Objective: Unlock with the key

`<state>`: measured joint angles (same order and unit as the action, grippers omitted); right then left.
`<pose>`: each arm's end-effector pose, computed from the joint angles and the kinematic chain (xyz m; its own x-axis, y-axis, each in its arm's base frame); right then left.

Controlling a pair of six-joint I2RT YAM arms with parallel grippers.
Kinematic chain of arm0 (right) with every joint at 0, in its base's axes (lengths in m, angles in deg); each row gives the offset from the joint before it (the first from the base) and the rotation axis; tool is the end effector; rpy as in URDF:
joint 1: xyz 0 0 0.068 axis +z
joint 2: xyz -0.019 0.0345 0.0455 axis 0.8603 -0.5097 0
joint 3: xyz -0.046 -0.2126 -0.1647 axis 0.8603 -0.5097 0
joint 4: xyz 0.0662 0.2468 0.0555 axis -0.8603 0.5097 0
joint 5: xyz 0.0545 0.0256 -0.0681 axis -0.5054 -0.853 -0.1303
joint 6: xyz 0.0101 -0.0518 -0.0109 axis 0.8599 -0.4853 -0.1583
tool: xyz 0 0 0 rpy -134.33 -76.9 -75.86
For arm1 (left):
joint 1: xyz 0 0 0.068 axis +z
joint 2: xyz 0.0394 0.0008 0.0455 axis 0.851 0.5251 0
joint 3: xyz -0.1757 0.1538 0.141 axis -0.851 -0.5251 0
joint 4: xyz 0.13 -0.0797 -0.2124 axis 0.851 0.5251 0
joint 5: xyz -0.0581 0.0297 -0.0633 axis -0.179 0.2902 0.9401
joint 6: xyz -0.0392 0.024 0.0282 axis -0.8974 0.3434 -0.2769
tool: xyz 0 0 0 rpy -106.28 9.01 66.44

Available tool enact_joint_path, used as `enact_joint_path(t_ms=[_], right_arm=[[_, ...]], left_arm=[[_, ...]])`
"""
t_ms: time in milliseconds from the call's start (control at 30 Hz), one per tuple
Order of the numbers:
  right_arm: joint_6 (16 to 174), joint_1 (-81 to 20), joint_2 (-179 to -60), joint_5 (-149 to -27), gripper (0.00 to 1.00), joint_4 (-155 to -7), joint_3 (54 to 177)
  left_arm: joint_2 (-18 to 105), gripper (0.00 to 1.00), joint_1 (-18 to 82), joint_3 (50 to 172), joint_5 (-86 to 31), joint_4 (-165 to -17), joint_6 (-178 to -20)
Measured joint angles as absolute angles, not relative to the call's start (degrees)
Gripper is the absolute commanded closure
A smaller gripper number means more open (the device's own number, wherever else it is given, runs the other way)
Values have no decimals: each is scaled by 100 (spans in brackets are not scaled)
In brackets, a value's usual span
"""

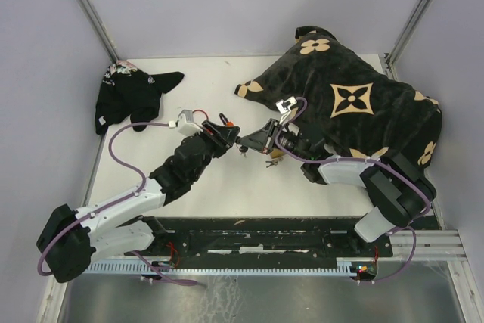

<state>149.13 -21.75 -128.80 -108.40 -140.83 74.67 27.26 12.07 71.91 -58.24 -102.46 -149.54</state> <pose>0.2397 0.2056 0.2183 -0.7650 0.3893 -0.5131 -0.4902 0.1649 0.8559 0.1735 -0.1613 0.2616 -0.4338 -0.7273 -0.5319 0.0543 0.5682 -0.8211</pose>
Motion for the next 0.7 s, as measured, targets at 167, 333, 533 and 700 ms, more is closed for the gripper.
enact_joint_path(t_ms=[167,333,533,700], right_arm=[[15132,-2201,-12815,-10906,95,-14068,7410],[14812,-2199,-12559,-10873,63,-13650,7325],[13608,-2289,-11748,-10718,46,-12288,7327],[12598,-2409,-11020,-10692,40,-11121,7491]], left_arm=[[2653,97,1224,6979,-5693,-10659,-14886],[2660,97,1329,7141,-5286,-10243,-14506],[2909,97,1287,7950,-4847,-8910,-13437],[3066,96,1287,8208,-4718,-7986,-12464]])
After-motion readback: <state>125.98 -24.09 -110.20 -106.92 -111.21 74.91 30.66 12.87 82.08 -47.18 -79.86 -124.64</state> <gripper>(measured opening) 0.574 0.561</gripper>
